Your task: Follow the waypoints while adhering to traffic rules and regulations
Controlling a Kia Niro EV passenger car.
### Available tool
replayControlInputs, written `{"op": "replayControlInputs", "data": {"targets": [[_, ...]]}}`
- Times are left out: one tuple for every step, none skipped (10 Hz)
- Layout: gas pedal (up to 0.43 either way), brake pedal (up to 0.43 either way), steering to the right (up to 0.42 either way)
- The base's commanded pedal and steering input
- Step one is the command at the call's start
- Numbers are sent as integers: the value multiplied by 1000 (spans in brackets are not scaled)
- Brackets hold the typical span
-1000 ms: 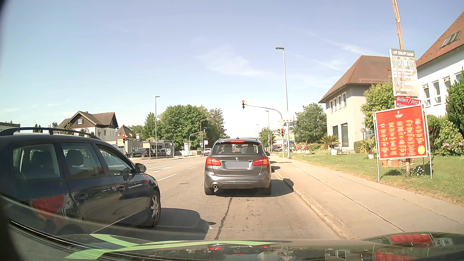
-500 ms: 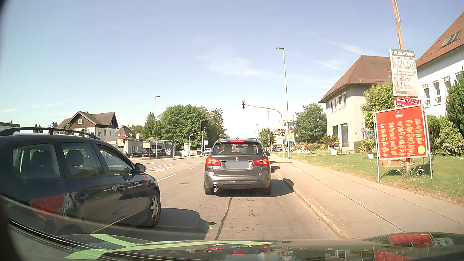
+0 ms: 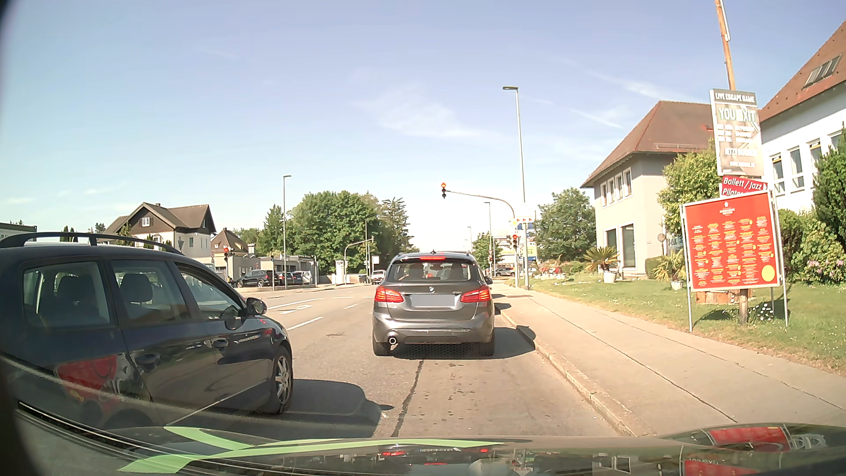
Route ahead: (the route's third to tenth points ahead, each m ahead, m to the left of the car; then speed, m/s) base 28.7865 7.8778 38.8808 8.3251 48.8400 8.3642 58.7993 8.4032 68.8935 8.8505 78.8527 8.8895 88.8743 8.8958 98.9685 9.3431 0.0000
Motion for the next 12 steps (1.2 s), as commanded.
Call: {"op": "replayControlInputs", "data": {"targets": [[0,213,-30],[0,213,-30],[0,213,-30],[0,213,-29],[0,213,-30],[0,213,-30],[0,213,-30],[0,213,-30],[0,213,-30],[0,213,-30],[0,213,-30],[0,220,-30]]}}
